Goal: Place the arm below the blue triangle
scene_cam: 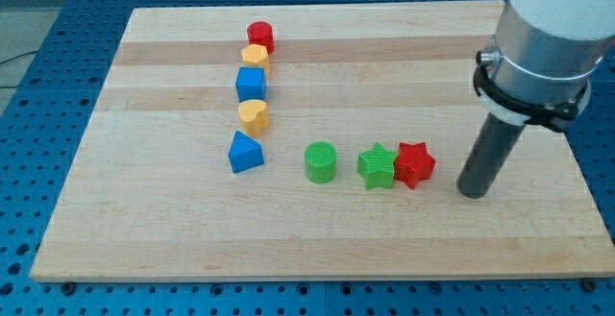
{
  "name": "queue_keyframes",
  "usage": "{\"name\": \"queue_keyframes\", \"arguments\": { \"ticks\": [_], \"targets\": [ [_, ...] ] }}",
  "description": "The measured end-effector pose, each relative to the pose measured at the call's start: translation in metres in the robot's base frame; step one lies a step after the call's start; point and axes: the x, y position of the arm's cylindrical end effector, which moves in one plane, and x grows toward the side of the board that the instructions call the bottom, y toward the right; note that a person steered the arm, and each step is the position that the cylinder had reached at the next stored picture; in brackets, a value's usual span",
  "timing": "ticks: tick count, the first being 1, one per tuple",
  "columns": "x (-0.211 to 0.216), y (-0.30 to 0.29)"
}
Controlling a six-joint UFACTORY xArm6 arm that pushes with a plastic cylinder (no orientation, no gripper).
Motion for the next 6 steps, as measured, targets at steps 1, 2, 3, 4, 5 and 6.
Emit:
{"name": "queue_keyframes", "arguments": {
  "ticks": [1,2,3,4,5,6],
  "targets": [
    [0.005,-0.03],
    [0.032,-0.043],
    [0.048,-0.129],
    [0.043,-0.249],
    [0.002,-0.322],
    [-0.012,-0.282]
  ]
}}
